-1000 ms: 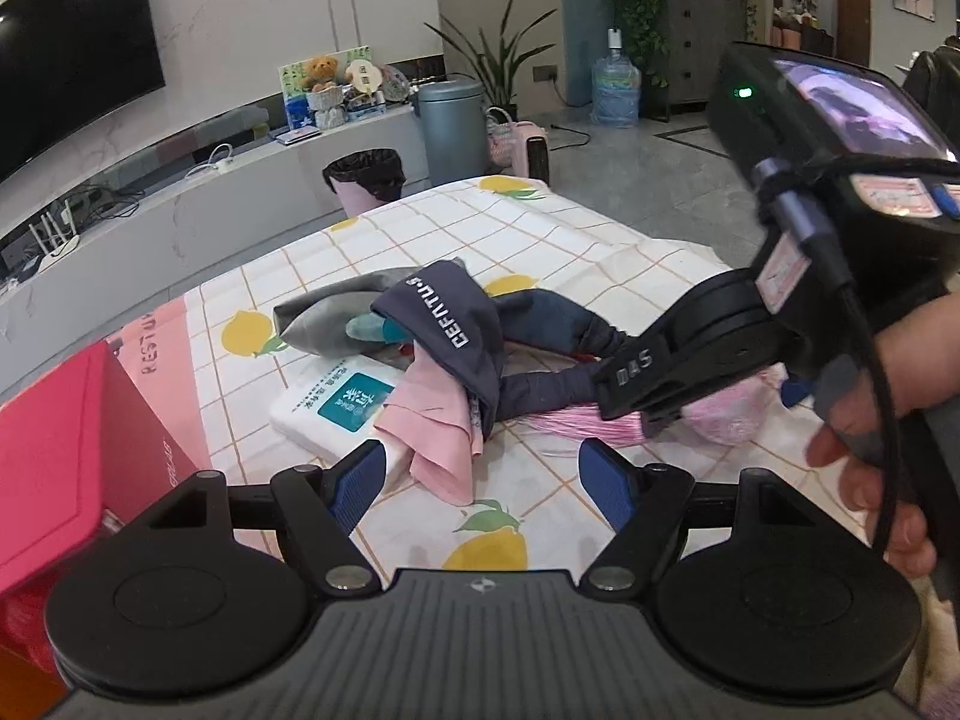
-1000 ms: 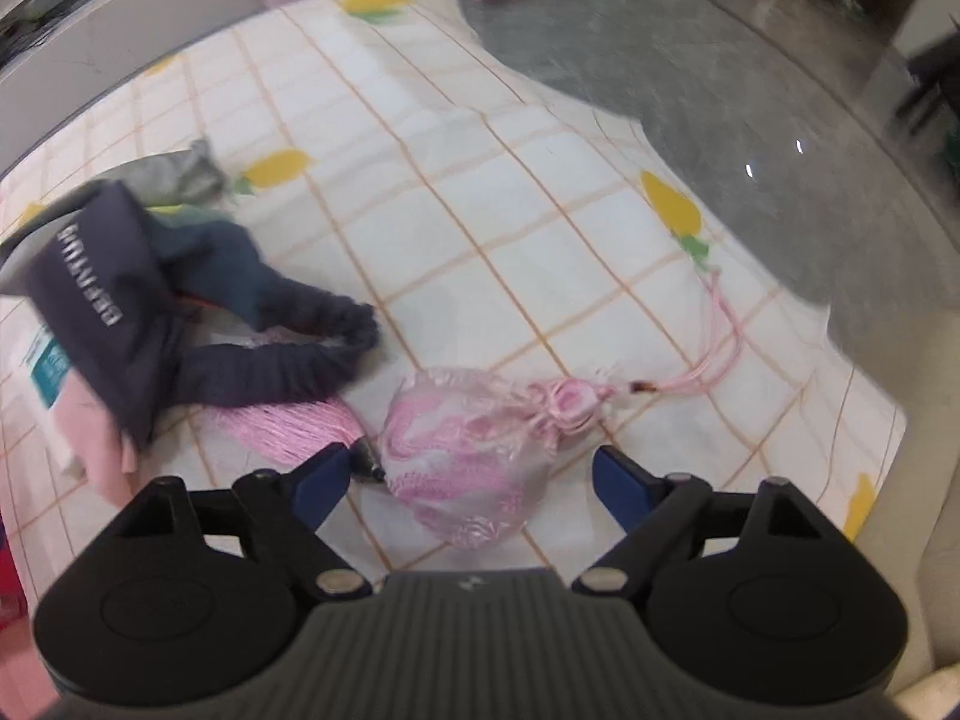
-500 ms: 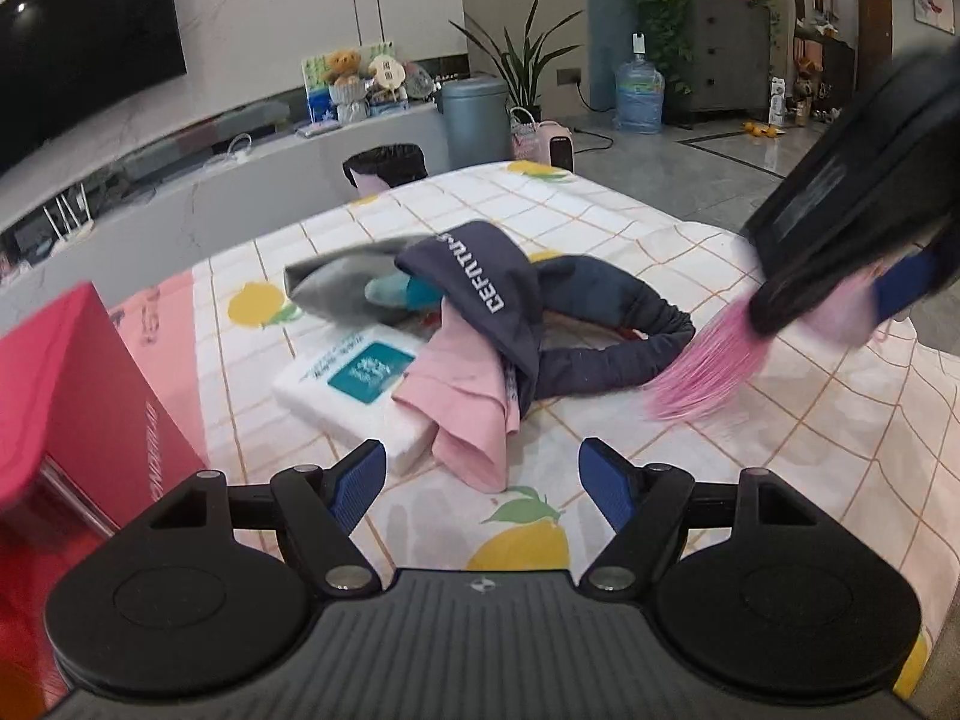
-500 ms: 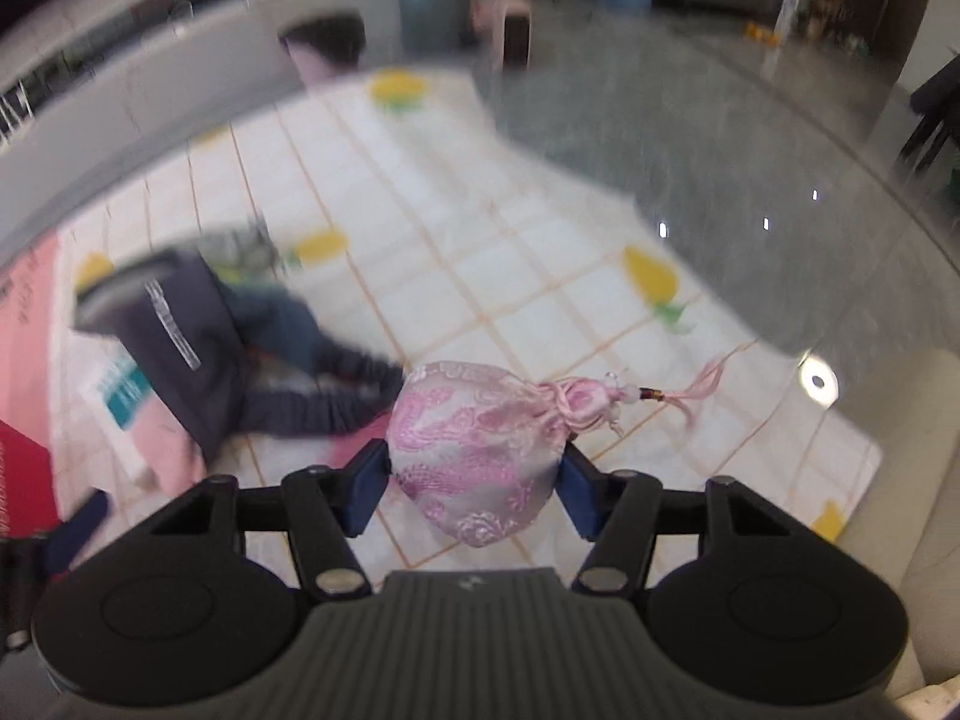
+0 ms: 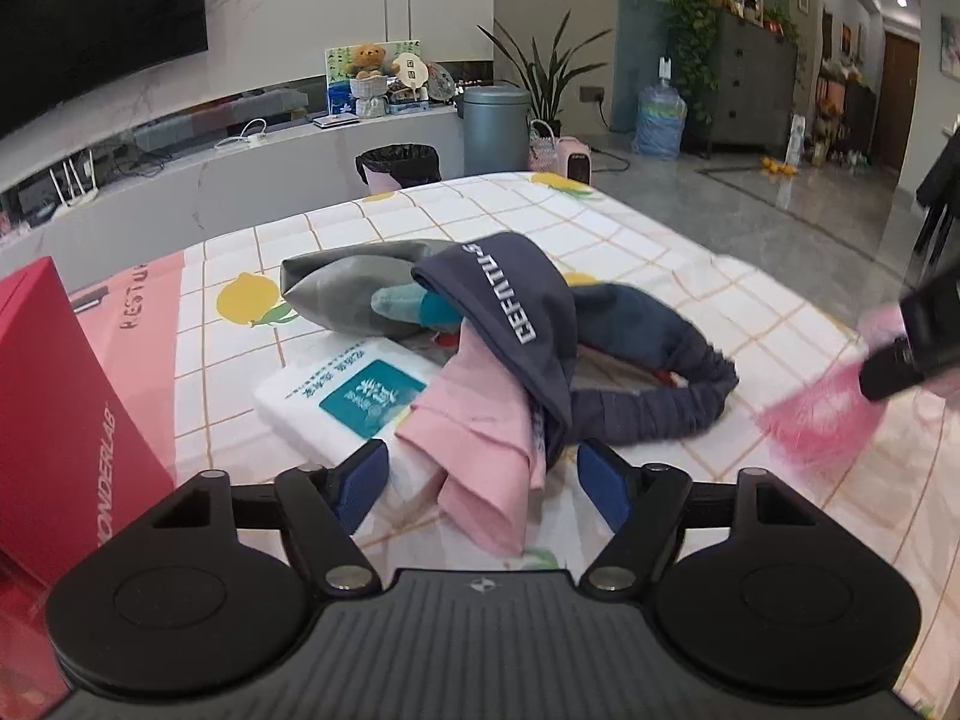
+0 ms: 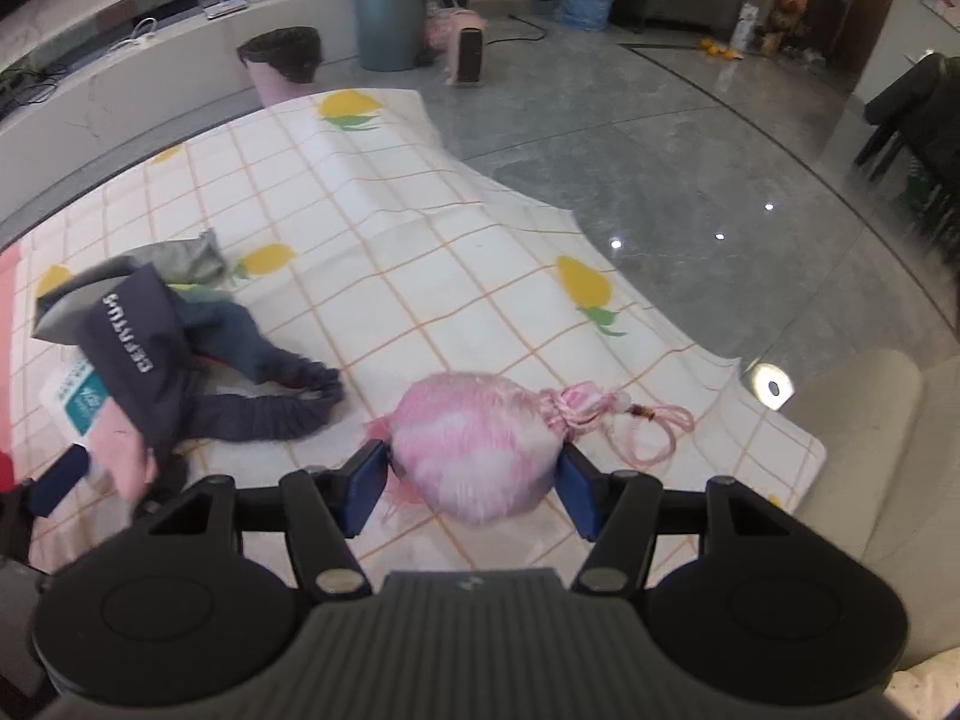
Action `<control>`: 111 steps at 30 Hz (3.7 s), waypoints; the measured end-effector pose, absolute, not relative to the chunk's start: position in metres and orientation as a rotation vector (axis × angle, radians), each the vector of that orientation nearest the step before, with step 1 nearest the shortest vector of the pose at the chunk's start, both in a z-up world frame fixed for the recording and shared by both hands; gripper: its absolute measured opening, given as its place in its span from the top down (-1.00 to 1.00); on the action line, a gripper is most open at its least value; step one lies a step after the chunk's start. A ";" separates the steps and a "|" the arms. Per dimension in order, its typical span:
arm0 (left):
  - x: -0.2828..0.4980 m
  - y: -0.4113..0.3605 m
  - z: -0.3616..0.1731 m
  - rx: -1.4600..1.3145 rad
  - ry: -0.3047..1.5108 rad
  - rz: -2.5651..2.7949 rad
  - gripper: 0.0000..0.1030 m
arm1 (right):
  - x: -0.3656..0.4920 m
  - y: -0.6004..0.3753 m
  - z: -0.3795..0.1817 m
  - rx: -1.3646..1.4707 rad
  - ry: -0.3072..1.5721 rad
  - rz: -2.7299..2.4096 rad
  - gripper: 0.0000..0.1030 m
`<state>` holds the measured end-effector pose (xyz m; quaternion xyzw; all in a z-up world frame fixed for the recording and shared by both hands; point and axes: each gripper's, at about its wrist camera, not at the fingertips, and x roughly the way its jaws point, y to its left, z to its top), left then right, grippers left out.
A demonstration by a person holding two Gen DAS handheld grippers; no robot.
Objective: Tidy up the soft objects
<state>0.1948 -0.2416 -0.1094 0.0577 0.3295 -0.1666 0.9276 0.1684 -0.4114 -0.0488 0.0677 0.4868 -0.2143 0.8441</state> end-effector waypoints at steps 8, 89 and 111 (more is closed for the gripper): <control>0.201 -0.223 -0.108 -0.043 0.703 -0.348 0.33 | 0.168 -0.414 -0.047 0.172 1.014 -0.439 -0.17; 0.121 -0.194 -0.090 0.137 0.821 -0.321 0.96 | 0.197 -0.424 -0.076 0.346 1.044 -0.399 -0.02; 0.110 -0.172 0.026 0.088 0.666 -0.353 0.96 | 0.195 -0.419 -0.076 0.330 1.046 -0.380 -0.02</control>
